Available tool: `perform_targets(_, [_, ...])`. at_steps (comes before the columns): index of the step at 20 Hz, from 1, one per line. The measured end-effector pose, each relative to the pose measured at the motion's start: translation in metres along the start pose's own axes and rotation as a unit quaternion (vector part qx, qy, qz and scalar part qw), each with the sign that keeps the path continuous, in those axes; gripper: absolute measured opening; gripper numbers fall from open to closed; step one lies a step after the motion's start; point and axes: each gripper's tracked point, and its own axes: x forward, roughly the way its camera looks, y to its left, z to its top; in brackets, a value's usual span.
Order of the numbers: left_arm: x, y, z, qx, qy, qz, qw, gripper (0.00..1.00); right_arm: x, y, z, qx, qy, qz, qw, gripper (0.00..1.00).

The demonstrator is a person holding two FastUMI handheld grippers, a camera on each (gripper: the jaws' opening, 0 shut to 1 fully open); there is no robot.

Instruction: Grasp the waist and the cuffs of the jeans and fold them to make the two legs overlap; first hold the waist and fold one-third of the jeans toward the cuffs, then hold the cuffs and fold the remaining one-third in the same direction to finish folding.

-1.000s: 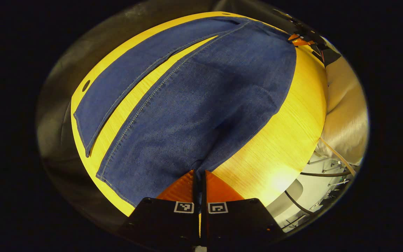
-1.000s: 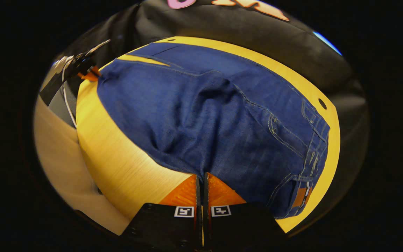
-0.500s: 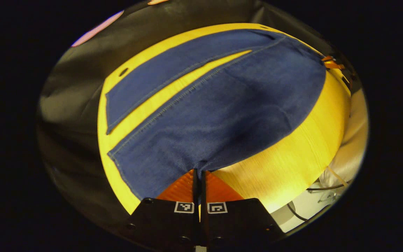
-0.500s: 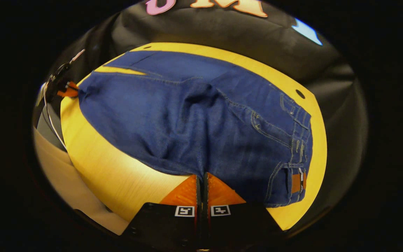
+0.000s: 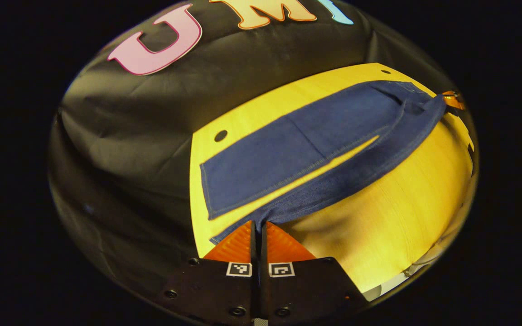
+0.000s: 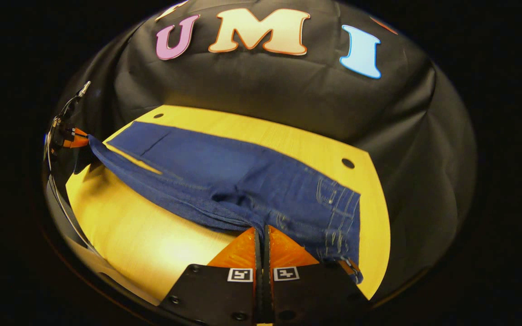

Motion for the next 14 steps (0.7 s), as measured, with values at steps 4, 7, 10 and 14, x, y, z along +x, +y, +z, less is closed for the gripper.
perform_targets(4, [0.030,0.031,0.048,0.053,-0.009,0.033,0.998,0.00,0.036,-0.011,0.046,-0.029,-0.015,-0.021,0.999,0.00])
perform_targets(7, [0.058,0.046,0.076,0.066,-0.007,0.039,0.997,0.00,0.065,-0.019,0.075,-0.040,-0.019,-0.030,0.999,0.00])
perform_targets(10, [0.091,0.057,0.101,0.072,-0.005,0.039,0.997,0.00,0.103,-0.027,0.100,-0.032,-0.019,-0.030,0.999,0.00])
perform_targets(14, [0.139,0.066,0.125,0.067,-0.011,0.035,0.997,0.00,0.160,-0.031,0.102,-0.014,0.004,-0.024,1.000,0.00])
